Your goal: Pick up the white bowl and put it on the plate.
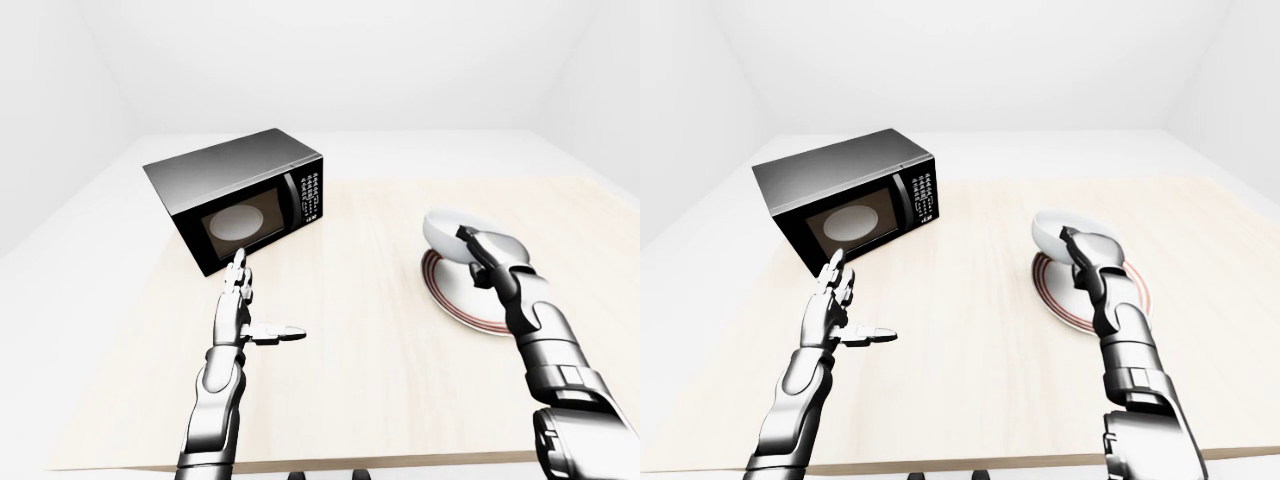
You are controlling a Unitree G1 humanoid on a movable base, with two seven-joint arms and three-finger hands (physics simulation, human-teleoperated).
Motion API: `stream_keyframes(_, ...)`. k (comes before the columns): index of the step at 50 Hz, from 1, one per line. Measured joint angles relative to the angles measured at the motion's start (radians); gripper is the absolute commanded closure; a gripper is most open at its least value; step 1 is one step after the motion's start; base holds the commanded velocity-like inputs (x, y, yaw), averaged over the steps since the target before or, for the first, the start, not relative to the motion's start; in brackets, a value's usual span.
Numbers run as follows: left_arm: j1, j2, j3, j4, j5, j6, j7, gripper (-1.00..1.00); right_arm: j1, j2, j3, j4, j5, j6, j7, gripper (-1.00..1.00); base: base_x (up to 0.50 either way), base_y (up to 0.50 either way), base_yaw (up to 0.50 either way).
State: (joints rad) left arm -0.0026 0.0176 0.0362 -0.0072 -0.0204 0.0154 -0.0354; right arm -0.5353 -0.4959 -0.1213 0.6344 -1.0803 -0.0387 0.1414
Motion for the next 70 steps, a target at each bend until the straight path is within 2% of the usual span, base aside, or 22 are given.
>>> stream_keyframes(4, 0.0, 0.0, 0.0, 0.0, 0.0, 0.0, 0.0, -1.0, 0.003, -0.007, -0.002, 0.008, -0.033, 0.0, -0.006, 1.0, 0.0, 0.0, 0.0)
stream_keyframes(54, 0.0, 0.0, 0.0, 0.0, 0.0, 0.0, 0.0, -1.0, 0.124, -0.061, -0.06, -0.007, -0.035, 0.002, -0.026, 1.0, 0.0, 0.0, 0.0)
stream_keyframes(70, 0.0, 0.0, 0.0, 0.0, 0.0, 0.0, 0.0, -1.0, 0.146, -0.061, -0.062, -0.002, 0.035, 0.004, -0.031, 1.0, 0.0, 0.0, 0.0)
